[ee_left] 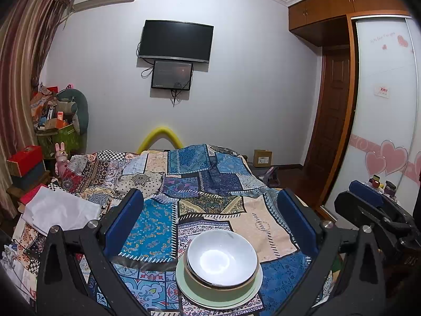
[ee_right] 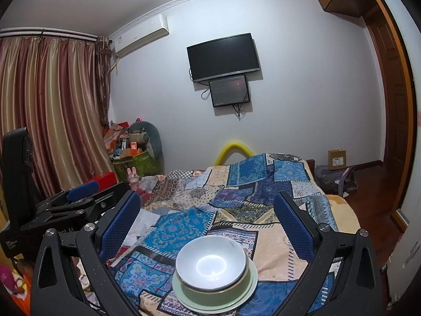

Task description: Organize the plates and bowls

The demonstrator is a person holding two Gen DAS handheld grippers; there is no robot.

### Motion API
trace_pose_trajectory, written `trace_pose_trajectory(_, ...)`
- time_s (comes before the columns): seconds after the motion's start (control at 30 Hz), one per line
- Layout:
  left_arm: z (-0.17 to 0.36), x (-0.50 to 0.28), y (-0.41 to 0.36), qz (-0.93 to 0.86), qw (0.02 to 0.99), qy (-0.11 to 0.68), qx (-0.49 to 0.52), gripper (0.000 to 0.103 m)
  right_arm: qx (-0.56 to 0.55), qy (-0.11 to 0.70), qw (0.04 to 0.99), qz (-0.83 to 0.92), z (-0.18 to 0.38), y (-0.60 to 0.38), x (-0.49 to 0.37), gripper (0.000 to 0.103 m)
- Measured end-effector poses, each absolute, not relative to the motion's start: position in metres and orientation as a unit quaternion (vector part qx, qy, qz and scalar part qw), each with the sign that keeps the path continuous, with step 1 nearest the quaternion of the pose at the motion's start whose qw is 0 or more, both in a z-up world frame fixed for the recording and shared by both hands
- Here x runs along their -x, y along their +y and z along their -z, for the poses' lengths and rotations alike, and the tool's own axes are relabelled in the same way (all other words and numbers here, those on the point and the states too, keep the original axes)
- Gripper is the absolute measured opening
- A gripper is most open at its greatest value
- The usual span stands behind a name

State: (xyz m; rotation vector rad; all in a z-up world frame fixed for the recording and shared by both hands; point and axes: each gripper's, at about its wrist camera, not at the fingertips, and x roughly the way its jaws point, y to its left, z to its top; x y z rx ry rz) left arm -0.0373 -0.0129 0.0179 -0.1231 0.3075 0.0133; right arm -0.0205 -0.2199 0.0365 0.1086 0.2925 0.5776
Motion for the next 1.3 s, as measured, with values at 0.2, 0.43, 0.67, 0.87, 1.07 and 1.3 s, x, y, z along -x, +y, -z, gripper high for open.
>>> trace_pose_trajectory(0.2, -0.019, 0.037, -0.012, -0.005, 0.986, 0.153, 0.060, 0.103, -0.054, 0.144, 0.946, -0.284, -0.037, -0.220, 0.020, 0.101)
trace_pose_trajectory(0.43, -0.020, 0.036, -0.013, 0.001, 0.986, 0.155, 0.059, 0.103, -0.054, 0.144, 0.947, -0.284, -0.037, -0.220, 0.019, 0.101)
trace_pose_trajectory(0.67, -0.021, 0.038, -0.018, 0.006, 0.988, 0.149, 0.047, 0.103, -0.053, 0.143, 0.947, -0.283, -0.038, -0.220, 0.019, 0.101)
trace_pose_trajectory(0.87, -0.022, 0.039, -0.020, 0.005, 0.988, 0.148, 0.046, 0.103, -0.051, 0.144, 0.946, -0.285, -0.038, -0.220, 0.019, 0.101)
trace_pose_trajectory(1.07, -0.023, 0.039, -0.024, 0.007, 0.988, 0.149, 0.042, 0.103, -0.048, 0.144, 0.946, -0.285, -0.038, -0.220, 0.018, 0.101)
trace_pose_trajectory(1.3, -0.023, 0.036, -0.022, 0.007, 0.987, 0.155, 0.049, 0.103, -0.050, 0.145, 0.947, -0.283, -0.037, -0.221, 0.018, 0.101)
